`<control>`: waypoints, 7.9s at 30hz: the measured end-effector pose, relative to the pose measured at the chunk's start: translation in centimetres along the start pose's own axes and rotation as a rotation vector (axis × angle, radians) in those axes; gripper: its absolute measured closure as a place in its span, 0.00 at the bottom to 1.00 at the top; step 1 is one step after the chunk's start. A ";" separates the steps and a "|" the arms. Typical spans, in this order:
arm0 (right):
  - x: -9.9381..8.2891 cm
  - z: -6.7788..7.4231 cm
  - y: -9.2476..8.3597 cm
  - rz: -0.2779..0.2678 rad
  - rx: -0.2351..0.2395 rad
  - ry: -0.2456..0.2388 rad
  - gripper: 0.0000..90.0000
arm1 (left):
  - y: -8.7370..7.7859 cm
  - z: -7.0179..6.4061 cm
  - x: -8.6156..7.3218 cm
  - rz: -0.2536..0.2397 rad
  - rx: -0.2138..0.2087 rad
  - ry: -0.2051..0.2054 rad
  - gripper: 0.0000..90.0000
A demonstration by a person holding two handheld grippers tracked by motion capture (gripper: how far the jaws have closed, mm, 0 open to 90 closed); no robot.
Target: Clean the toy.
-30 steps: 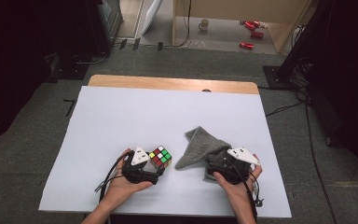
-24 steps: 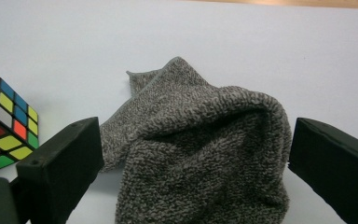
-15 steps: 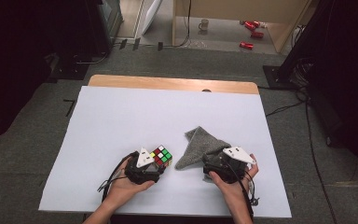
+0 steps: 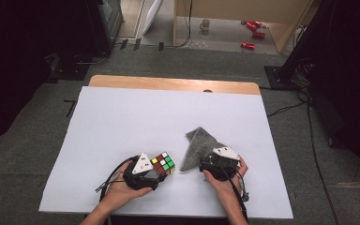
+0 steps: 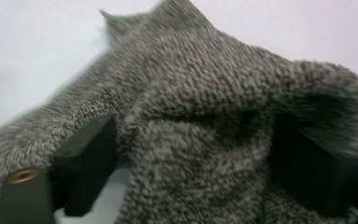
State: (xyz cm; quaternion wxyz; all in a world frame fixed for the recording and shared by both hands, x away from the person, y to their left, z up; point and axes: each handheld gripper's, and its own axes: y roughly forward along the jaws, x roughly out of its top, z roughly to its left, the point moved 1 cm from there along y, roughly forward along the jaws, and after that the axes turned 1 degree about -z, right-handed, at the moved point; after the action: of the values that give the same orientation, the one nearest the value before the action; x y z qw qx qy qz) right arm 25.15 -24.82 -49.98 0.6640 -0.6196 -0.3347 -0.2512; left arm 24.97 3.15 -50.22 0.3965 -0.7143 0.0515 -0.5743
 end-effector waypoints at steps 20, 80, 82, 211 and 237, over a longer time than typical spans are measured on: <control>0.8 2.1 -5.0 -0.246 0.341 -0.035 0.91 | 0.4 0.0 0.3 0.014 -0.043 -0.042 0.39; 0.3 0.0 -3.6 -0.174 0.159 0.006 0.89 | 0.5 -0.3 0.3 0.029 -0.017 0.019 0.39; 0.2 -0.1 -3.4 -0.163 0.151 0.003 0.89 | 0.5 -0.3 0.3 0.035 -0.014 0.021 0.39; -1.6 7.3 -1.8 -0.046 0.431 -0.101 0.86 | -1.9 0.5 2.9 -0.186 -0.025 -0.019 0.39; -1.7 7.1 -2.1 -0.083 0.442 -0.077 0.89 | -2.6 0.8 3.1 -0.233 -0.034 -0.051 0.39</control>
State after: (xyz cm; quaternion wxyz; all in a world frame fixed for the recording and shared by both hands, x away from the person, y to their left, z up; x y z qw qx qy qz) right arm 21.54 -18.13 -49.84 0.7597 -0.4539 -0.4316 -0.1749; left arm 25.73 3.70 -46.14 0.3161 -0.7364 -0.0321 -0.5973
